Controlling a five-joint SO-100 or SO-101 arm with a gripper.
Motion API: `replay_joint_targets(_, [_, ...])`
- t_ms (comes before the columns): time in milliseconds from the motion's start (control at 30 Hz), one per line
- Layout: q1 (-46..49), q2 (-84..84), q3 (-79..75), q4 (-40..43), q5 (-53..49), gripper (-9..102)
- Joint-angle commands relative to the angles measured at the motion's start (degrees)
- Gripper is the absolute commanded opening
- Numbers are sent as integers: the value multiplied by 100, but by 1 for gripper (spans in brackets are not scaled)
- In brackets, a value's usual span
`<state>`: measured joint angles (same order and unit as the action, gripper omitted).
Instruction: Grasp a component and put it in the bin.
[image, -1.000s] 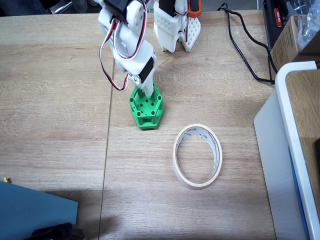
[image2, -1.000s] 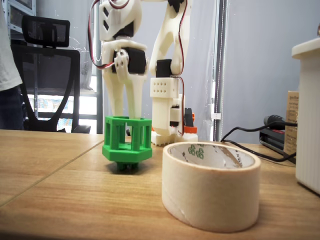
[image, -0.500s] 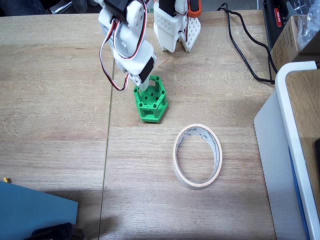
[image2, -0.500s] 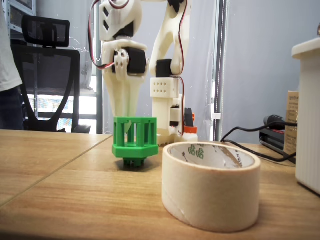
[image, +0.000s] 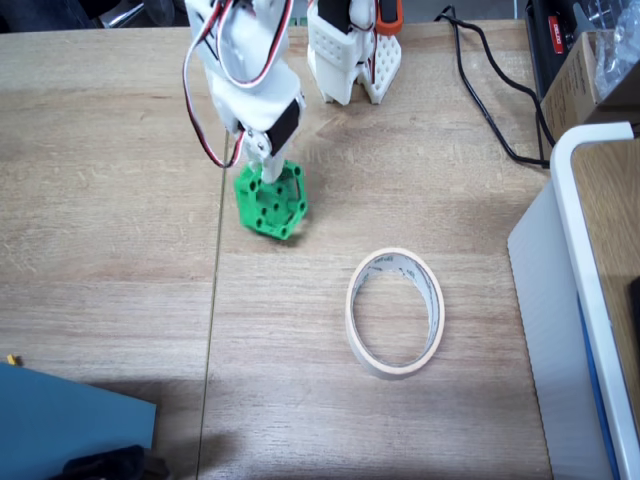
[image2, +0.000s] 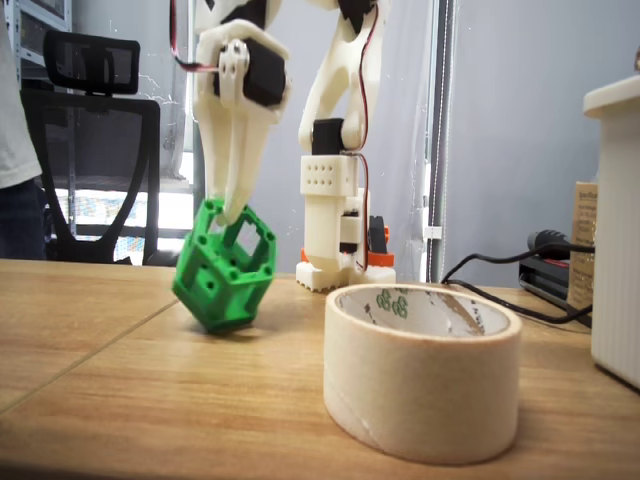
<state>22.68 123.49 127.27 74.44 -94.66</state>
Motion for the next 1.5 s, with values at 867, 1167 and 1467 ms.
replay_joint_targets(867, [-2566, 729, -1854, -53, 26, 2])
replay_joint_targets(1167, [-2944, -554, -2742, -53, 853, 0])
replay_joint_targets(1467, [-3656, -1354, -3551, -53, 1195, 1])
